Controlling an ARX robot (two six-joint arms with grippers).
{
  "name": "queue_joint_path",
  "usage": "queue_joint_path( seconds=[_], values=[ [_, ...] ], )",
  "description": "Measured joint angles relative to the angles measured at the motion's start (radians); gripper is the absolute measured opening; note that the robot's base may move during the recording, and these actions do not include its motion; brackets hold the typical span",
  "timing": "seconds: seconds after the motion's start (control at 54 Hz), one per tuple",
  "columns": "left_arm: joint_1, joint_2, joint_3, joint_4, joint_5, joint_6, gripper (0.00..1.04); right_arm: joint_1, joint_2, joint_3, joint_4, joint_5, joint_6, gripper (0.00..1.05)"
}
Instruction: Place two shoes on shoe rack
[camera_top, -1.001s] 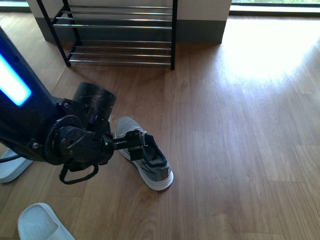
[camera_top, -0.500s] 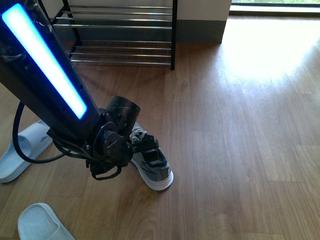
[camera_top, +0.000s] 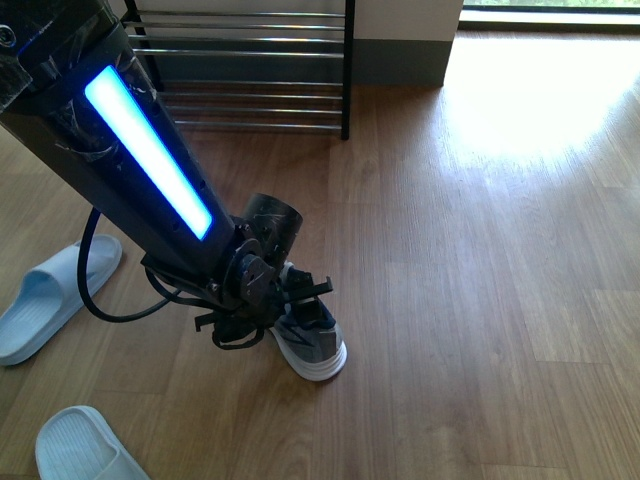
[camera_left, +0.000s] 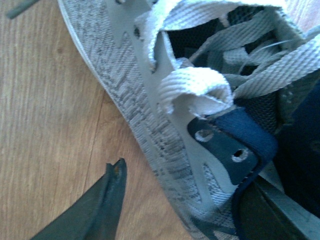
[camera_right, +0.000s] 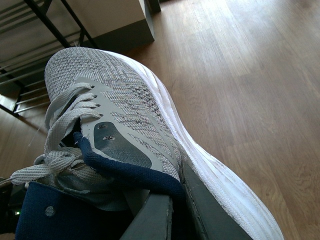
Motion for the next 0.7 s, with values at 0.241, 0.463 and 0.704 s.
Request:
queue_joint_path(
  seconds=[0.241, 0.463, 0.704],
  values=[
    [-0.004, 0.011, 0.023, -0.010, -0.002, 0.001, 0.30, 0.000, 0.000, 0.000, 0.000, 0.000, 0.000, 0.01],
    [-0.001, 0.016, 0.026, -0.011, -0.018, 0.005, 0.06, 0.000, 0.000, 0.000, 0.000, 0.000, 0.000, 0.01],
    [0.011, -0.017, -0.047, 0.051, -0.064, 0.104, 0.03, 0.000, 0.000, 0.000, 0.000, 0.000, 0.000, 0.01]
  ],
)
